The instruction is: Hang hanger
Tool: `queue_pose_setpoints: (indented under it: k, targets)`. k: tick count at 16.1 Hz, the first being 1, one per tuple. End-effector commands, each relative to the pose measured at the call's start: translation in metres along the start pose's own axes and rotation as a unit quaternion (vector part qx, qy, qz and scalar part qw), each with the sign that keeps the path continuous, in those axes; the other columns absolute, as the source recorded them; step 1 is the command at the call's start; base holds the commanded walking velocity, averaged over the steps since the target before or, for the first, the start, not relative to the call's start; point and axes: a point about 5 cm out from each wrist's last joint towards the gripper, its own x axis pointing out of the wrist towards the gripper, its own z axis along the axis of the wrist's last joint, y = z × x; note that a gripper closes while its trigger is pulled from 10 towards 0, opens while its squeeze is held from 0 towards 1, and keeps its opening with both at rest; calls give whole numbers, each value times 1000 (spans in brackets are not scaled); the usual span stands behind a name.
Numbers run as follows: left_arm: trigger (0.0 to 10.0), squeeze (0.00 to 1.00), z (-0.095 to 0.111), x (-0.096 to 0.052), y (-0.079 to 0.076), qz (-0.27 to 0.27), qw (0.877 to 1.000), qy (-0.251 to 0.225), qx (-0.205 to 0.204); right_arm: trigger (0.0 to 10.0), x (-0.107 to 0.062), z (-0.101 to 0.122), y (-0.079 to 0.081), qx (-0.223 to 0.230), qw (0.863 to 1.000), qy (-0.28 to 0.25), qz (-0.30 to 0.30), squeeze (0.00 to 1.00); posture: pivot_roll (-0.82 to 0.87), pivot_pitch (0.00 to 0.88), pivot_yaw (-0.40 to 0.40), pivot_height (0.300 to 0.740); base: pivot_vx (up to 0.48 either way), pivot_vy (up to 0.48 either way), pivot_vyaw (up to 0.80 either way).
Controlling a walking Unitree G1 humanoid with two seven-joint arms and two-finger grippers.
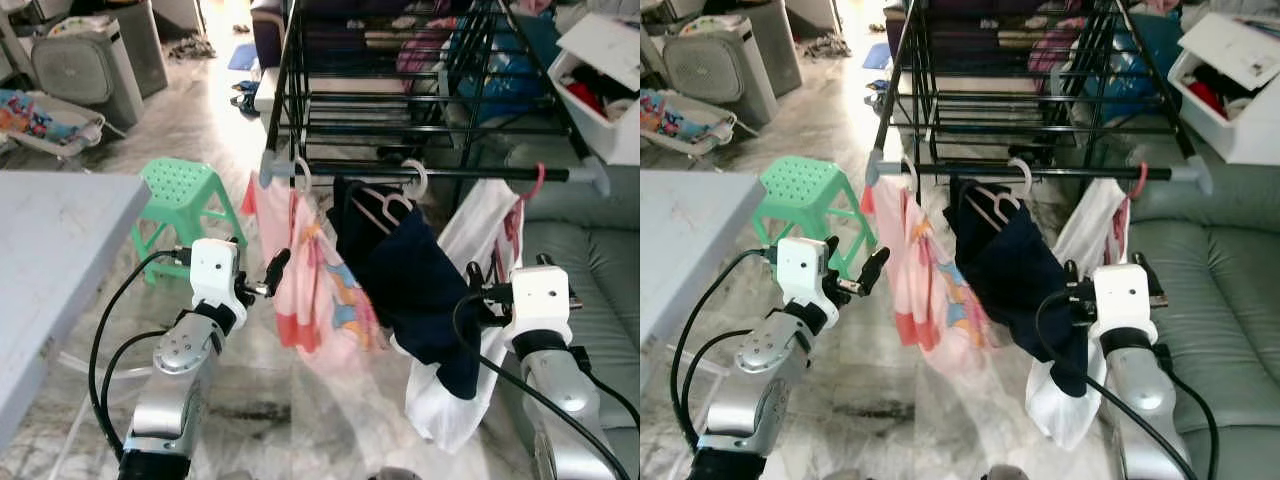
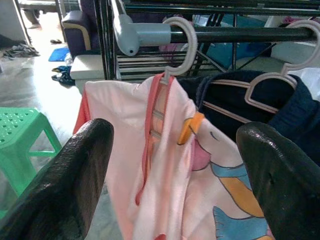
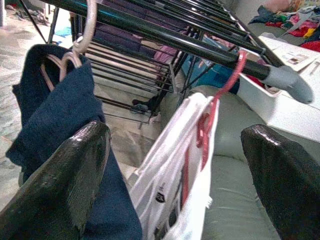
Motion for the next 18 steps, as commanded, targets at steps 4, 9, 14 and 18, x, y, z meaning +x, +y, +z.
queue_pose_setpoints:
  k: [4, 9, 14, 18]
  targets:
    - [10000, 0, 2, -1, 1, -4, 1000, -4, 4, 10000, 5, -2, 6, 14, 1000, 11, 23, 0, -44, 17, 16, 740, 430, 0, 0]
    - [10000, 0, 1, 0, 1, -2, 1000, 1, 6, 10000, 2, -8, 8, 19, 999, 30, 39, 0, -44, 17, 16, 740, 131, 0, 0]
    - [10000, 0, 0, 0, 0, -1, 1000, 3, 8, 10000, 6, -24, 9, 28, 990, 86, 106, 0, -48, 20, 16, 740, 0, 0, 0]
    - [10000, 0, -2, -1, 1, 7, 1000, 11, 15, 10000, 3, -38, 14, 34, 974, 143, 175, 0, -48, 20, 16, 740, 0, 0, 0]
